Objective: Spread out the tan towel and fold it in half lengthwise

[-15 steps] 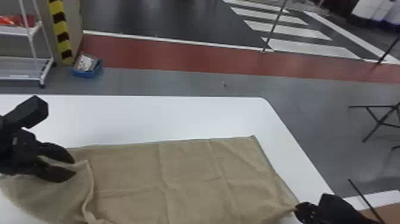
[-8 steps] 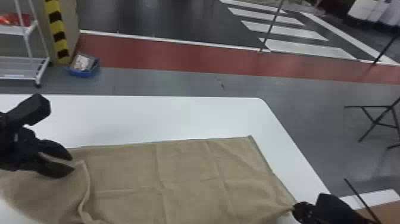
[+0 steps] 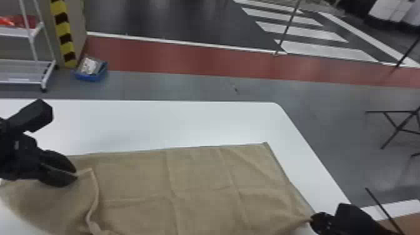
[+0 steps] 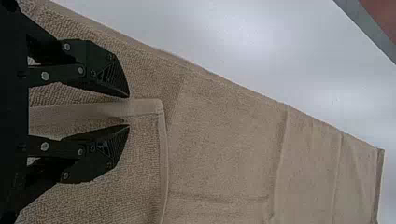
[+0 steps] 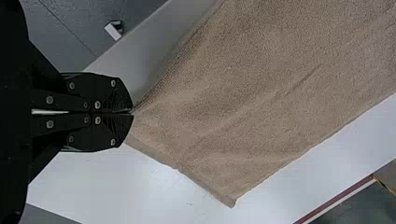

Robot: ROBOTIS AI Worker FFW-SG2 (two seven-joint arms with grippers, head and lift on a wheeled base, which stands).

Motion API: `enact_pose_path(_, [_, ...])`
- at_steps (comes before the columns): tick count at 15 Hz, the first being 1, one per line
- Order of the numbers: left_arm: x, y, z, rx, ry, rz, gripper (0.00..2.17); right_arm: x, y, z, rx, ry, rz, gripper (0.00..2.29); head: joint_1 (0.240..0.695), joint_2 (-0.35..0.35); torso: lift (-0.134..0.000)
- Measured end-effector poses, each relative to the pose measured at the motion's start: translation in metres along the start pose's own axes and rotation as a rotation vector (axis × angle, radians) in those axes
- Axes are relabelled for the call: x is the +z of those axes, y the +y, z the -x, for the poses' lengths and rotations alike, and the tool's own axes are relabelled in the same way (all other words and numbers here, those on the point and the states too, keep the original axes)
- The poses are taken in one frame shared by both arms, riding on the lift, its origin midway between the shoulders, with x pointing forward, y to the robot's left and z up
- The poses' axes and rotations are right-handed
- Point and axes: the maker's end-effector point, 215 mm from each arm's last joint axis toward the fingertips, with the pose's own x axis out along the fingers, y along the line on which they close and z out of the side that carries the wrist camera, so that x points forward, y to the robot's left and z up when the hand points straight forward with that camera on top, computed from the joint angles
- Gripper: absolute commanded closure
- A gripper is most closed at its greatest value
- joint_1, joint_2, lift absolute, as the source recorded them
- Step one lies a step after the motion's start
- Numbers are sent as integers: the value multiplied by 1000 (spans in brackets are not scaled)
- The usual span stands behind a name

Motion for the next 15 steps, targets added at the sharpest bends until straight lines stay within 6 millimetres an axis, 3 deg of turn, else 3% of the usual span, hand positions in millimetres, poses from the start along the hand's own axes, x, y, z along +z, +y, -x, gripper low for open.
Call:
enact_pose_path(2, [0, 0, 2, -3, 1, -3, 1092, 0, -1, 0, -1, -1, 0, 1420, 695, -286, -128])
enact_pose_path(4, [1, -2, 2, -7, -1, -9, 1345, 0, -1, 0, -2, 0, -1, 1420, 695, -288, -128])
enact_pose_path(8, [8, -6, 12, -24, -26, -24, 1349, 0, -4, 3, -8, 1, -6, 1420, 695, -295, -128])
enact_pose_path(11, [15, -1, 50, -17, -91, -21, 1349, 1, -11, 10, -18, -11, -29, 1420, 695, -287, -128])
enact_pose_path(15, [-1, 27, 101, 63, -119, 5, 1349, 7, -34, 17, -31, -37, -127, 1420, 695, -227, -128])
